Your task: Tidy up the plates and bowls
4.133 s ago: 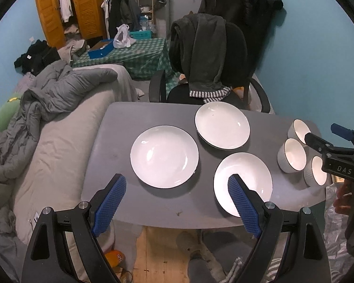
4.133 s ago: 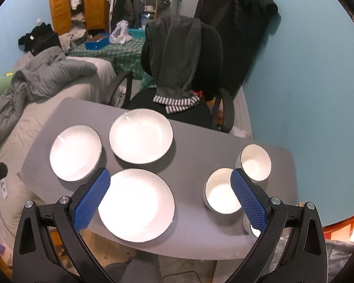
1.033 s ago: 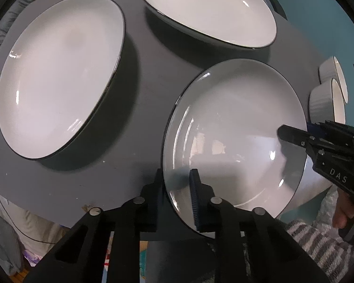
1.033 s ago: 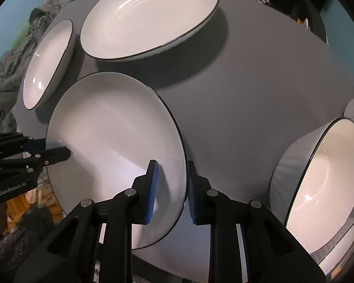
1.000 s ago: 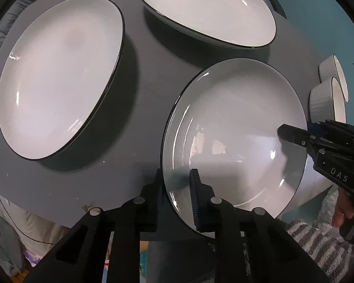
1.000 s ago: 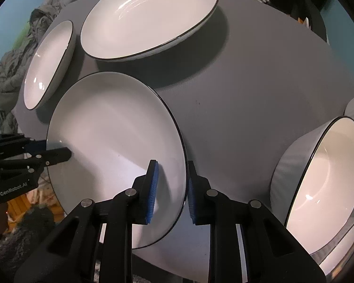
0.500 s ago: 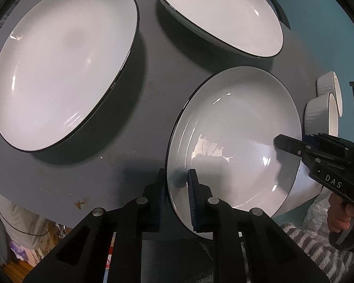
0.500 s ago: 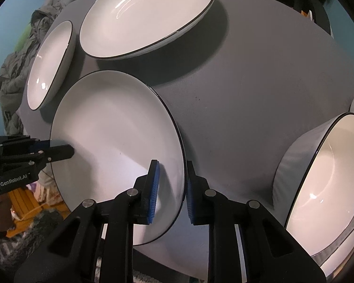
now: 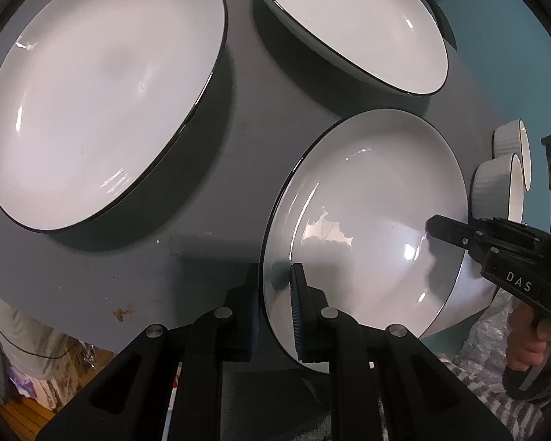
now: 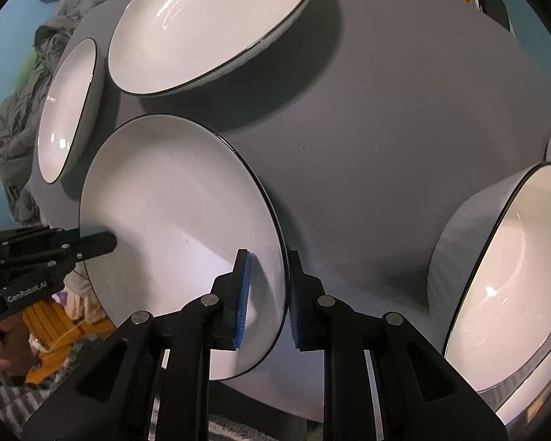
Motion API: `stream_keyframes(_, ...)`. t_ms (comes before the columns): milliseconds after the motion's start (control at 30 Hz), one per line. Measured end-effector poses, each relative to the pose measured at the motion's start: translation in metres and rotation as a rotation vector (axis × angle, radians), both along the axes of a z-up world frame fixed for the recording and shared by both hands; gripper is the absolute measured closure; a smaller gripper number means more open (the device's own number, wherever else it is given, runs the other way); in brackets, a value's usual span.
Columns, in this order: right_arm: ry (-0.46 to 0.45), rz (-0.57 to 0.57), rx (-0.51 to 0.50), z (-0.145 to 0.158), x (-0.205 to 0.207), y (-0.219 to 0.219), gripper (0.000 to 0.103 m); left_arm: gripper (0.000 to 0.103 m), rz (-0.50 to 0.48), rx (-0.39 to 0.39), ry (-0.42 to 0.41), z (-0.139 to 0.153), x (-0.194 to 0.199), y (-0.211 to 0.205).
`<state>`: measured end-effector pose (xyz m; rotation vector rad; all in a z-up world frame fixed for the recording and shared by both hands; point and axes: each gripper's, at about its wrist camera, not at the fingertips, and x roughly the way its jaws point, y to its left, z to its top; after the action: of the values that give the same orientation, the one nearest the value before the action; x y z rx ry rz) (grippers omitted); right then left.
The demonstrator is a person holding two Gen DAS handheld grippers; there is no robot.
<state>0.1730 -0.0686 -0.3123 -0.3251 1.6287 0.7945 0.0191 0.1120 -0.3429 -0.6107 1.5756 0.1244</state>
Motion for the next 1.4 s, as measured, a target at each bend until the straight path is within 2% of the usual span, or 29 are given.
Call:
stream_keyframes(300, 0.032, -0.054, 0.029, -0.002, 0.006, -0.006, 0.087, 0.089, -0.016, -0.001, -0.001, 0.003, 0.003, 0.018)
stream_keyframes(467, 0.03, -0.062, 0.035, 0.003, 0.011, -0.008, 0.088, 0.089, -0.031, 0.0, -0.007, 0.018, 0.006, 0.021)
stream_keyframes(533, 0.026, -0.068, 0.039, 0.006, 0.013, -0.009, 0.088, 0.089, -0.039, 0.008, -0.012, 0.018, 0.008, 0.002)
stream_keyframes(633, 0.021, -0.067, 0.047, 0.01, 0.011, -0.017, 0.088, 0.089, -0.042, 0.009, -0.02, 0.024, 0.013, 0.0)
stream_keyframes(800, 0.02, -0.065, 0.054, 0.014, 0.011, -0.023, 0.088, 0.089, -0.043, 0.007, -0.027, 0.034, 0.014, 0.015)
stream_keyframes(1400, -0.003, -0.08, 0.091, 0.036, 0.024, -0.032, 0.088, 0.089, -0.045, 0.032, -0.079, 0.073, 0.038, 0.015)
